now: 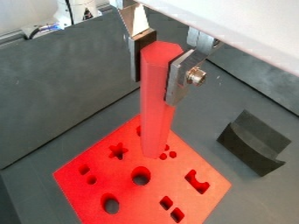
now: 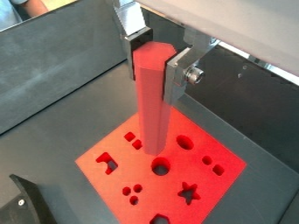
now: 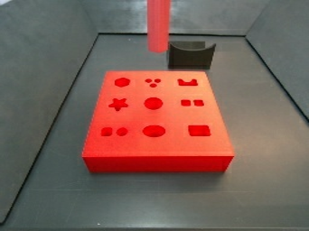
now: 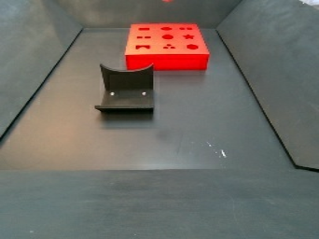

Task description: Insert the hexagon object.

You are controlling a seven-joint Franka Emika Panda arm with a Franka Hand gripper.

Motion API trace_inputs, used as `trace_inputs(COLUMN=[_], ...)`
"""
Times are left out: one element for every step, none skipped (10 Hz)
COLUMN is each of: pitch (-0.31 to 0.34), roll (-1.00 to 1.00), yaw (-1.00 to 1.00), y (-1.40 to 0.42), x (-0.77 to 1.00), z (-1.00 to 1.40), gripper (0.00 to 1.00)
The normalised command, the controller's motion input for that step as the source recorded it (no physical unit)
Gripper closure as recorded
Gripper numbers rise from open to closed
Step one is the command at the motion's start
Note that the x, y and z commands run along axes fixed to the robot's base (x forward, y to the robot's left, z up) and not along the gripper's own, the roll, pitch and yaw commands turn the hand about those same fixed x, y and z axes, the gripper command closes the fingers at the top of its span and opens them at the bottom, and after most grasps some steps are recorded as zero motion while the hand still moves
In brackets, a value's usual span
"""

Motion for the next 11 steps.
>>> trace_inputs(pitch=[0.000, -0.006, 0.010, 0.000, -0.080, -0.044, 0.000, -0.027, -0.209, -0.354, -0.360], roll=[0.00, 0.00, 0.00, 0.00, -0.02, -0.25, -0.08, -0.04, -0.35, -0.37, -0.30], yaw=[0.00, 0.00, 0.00, 0.00, -0.17, -0.11, -0.18, -0.04, 0.08, 0.03, 0.00], y=[0.00, 0.00, 0.00, -0.02, 0.07, 0.64, 0.80, 0.90, 0.71, 0.48, 0.36], x=[0.00, 0.00, 0.00, 0.11, -0.19, 0.12, 0.17, 0.00, -0.43, -0.47, -0.68], z=[-0.04, 0.00, 0.00, 0.00, -0.29, -0.60, -0.93, -0.69, -0.19, 0.11, 0.03], gripper=[1.00, 1.00, 1.00, 1.00, 1.00, 1.00, 1.00, 1.00, 1.00, 1.00, 1.00])
